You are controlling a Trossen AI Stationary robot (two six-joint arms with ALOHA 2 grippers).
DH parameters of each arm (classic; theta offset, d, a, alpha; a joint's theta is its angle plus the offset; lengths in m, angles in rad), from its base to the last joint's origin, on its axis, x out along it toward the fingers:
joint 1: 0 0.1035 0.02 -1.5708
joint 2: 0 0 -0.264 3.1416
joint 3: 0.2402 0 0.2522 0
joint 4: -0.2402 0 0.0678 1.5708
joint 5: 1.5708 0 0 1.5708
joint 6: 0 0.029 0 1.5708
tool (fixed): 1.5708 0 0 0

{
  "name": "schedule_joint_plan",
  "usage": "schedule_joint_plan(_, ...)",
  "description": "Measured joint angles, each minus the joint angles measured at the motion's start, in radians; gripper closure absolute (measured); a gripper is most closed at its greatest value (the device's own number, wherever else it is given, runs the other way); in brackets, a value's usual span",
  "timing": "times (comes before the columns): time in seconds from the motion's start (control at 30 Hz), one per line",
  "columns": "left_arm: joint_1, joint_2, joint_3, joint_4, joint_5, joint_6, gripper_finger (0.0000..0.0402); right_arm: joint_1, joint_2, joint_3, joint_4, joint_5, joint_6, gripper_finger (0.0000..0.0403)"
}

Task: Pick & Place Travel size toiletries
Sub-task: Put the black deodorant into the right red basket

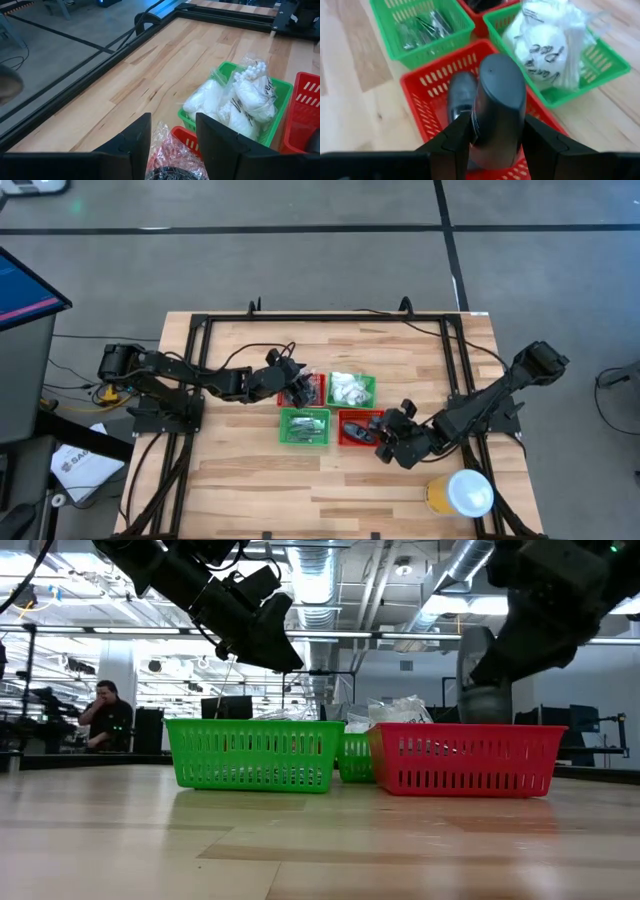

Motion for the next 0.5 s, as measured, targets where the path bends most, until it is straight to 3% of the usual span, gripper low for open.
schedule_joint_plan(0.5,0.0,0.0,0.0,0.0,0.0,0.0,0.0257,-0.06,0.081,0.001,0.024,-0.026,-0.011,0.0272)
